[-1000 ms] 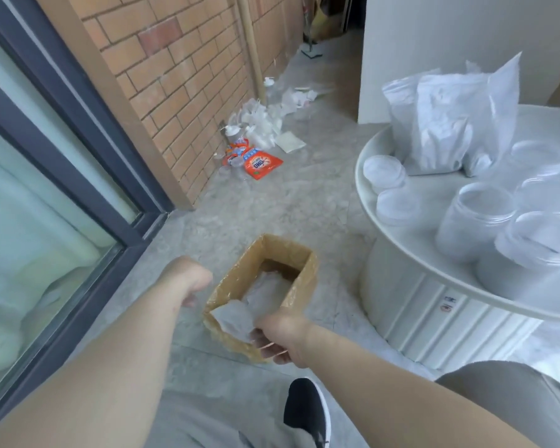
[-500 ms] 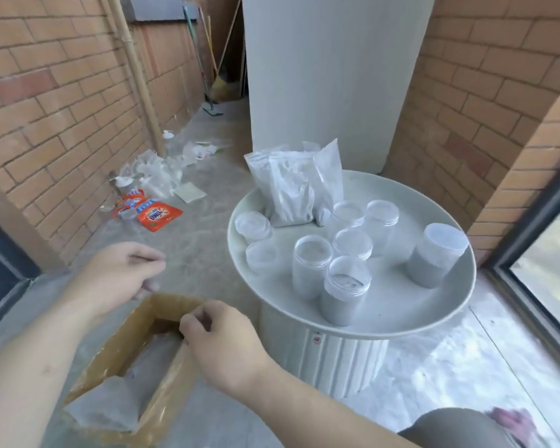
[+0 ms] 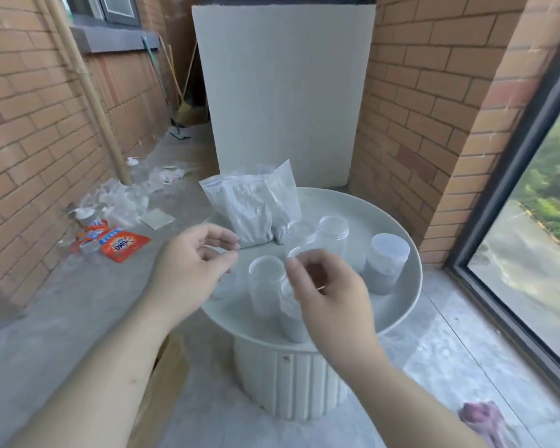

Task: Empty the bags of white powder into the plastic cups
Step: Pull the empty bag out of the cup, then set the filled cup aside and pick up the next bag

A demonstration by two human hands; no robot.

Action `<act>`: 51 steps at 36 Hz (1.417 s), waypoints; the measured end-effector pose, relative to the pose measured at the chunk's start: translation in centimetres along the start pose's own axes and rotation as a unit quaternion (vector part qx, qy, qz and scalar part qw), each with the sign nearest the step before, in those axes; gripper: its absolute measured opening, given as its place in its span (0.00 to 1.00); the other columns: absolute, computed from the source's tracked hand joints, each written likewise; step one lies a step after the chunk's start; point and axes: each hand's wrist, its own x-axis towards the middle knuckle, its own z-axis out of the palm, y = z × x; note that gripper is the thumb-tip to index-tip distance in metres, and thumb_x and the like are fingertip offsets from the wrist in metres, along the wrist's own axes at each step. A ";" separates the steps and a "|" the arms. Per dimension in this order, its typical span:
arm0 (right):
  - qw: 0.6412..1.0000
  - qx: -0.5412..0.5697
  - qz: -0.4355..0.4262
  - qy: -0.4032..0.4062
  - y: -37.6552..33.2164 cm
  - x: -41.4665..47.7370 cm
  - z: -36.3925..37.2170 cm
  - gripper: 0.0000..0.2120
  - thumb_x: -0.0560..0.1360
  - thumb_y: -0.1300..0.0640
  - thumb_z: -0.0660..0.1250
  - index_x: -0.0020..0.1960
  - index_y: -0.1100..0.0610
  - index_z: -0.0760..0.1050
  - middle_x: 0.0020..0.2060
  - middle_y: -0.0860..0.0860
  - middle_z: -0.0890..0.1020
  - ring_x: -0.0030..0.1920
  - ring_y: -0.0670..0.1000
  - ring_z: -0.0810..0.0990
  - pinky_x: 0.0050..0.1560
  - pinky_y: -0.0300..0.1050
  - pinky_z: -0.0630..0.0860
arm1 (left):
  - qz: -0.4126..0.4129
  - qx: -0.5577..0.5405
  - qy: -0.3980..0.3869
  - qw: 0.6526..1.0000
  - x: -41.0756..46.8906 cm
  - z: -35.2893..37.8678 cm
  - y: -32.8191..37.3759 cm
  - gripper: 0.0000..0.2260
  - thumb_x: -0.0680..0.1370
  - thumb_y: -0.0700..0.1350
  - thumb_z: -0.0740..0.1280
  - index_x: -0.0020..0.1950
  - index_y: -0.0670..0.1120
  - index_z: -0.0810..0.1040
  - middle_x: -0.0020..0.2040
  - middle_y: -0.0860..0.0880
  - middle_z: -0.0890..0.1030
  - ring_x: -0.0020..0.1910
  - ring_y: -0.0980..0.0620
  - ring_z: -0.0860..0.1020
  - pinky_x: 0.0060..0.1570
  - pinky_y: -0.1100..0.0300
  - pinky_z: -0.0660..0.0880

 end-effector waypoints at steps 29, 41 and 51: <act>0.941 -0.282 0.109 -0.149 6.6 1.0 -2.0 0.31 0.66 0.30 0.72 0.61 0.44 0.67 0.57 0.39 0.74 0.59 0.43 0.74 0.59 0.46 0.74 | -0.125 0.512 -0.120 0.841 4.6 4.9 -5.8 0.24 0.75 0.55 0.67 0.66 0.45 0.66 0.65 0.44 0.69 0.63 0.39 0.74 0.56 0.50 0.72; 0.925 -0.334 0.103 -0.150 7.4 1.1 -1.2 0.26 0.65 0.33 0.72 0.52 0.43 0.64 0.50 0.40 0.74 0.53 0.46 0.75 0.52 0.46 0.74 | -0.137 0.436 -0.099 0.884 5.2 4.1 -6.1 0.31 0.69 0.50 0.72 0.70 0.51 0.66 0.64 0.49 0.73 0.62 0.46 0.75 0.47 0.57 0.71; 0.925 -0.335 0.104 -0.144 7.4 1.0 -1.2 0.25 0.65 0.32 0.71 0.50 0.43 0.63 0.49 0.40 0.75 0.52 0.46 0.75 0.49 0.46 0.74 | -0.134 0.427 -0.108 0.888 4.6 3.1 -6.2 0.37 0.66 0.58 0.78 0.73 0.54 0.68 0.66 0.51 0.76 0.63 0.47 0.76 0.56 0.55 0.75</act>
